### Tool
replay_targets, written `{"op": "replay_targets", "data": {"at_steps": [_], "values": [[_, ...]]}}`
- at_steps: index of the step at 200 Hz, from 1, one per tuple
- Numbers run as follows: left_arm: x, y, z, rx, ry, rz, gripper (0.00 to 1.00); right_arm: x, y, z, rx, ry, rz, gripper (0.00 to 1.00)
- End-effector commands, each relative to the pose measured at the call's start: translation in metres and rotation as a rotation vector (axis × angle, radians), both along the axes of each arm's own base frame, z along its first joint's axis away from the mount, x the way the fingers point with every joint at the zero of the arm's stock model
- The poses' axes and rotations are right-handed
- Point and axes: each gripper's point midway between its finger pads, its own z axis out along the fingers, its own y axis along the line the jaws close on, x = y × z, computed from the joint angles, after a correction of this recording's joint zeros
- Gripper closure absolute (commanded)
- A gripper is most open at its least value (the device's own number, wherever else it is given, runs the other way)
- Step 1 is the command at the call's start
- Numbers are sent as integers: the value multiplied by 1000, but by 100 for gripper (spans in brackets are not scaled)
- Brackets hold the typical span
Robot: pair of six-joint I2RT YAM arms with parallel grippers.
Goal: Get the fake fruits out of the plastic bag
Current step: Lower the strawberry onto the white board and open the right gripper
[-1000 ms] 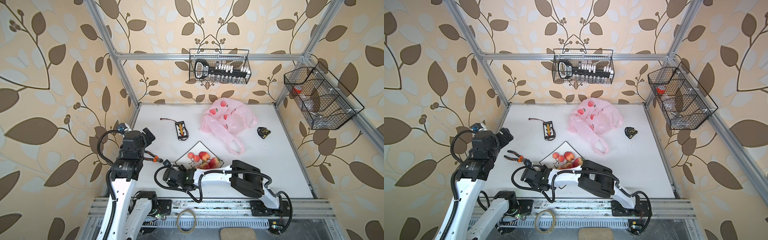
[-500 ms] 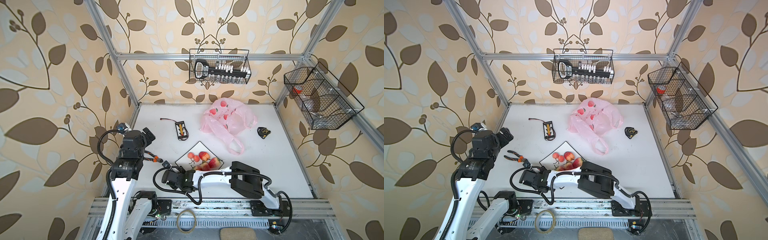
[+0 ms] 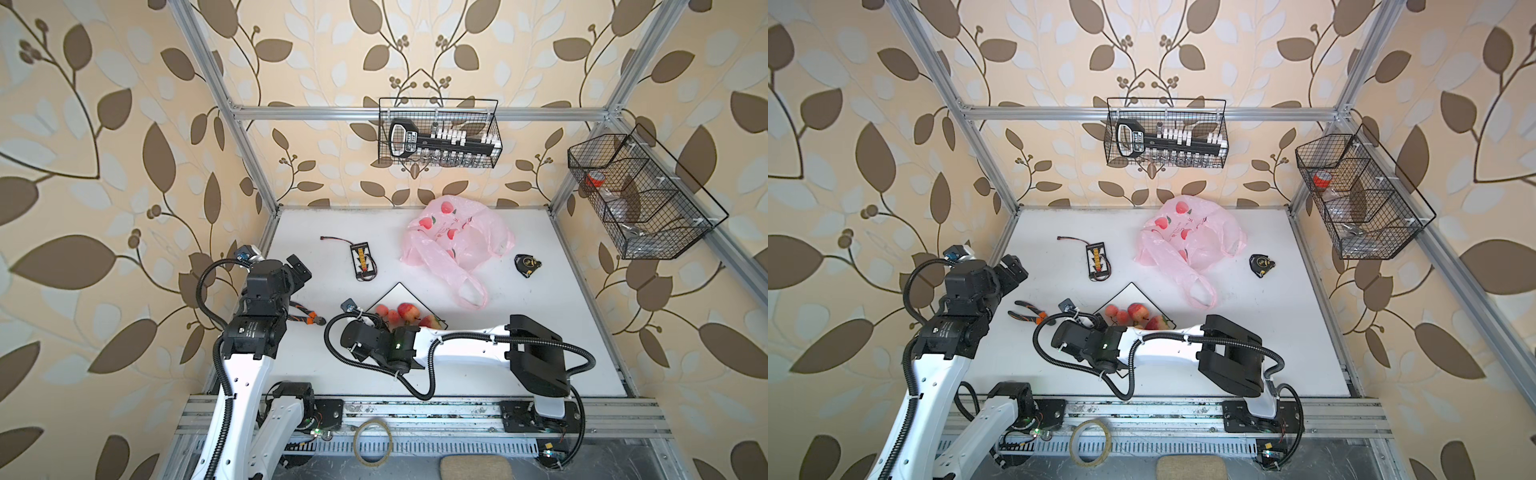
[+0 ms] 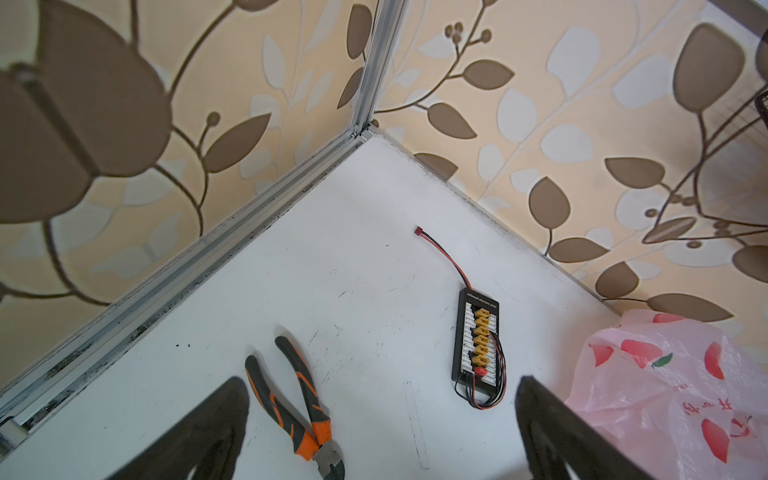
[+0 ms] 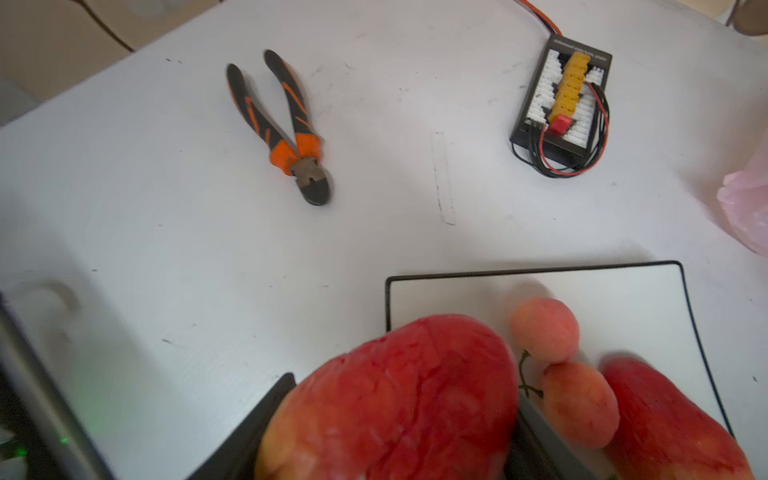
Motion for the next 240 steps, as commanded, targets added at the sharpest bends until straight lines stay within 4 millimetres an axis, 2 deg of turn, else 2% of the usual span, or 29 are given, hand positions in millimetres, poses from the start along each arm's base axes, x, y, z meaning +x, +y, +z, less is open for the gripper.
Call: {"op": "replay_targets", "data": {"at_steps": [1,67,117,167,202,219,240], "values": [[2,1,10,1,-33,-3,1,8,-15,-28,-73,12,-39,45],[5,-2,5,-7,-17,-15,1,18,-26,-58,-159,17,-73,41],[9,-3,1,-12,-7,-25,1,20,-28,-57,-163,13,-78,28],[12,-3,-2,-2,10,-27,1,19,-22,-37,-101,6,-59,19],[16,-3,-5,0,23,-34,1,14,-21,-20,-51,13,-35,16],[18,-3,-6,3,28,-34,1,12,-19,-3,-1,13,-17,15],[21,-4,-6,5,32,-40,1,9,-21,31,86,-10,-2,15]]}}
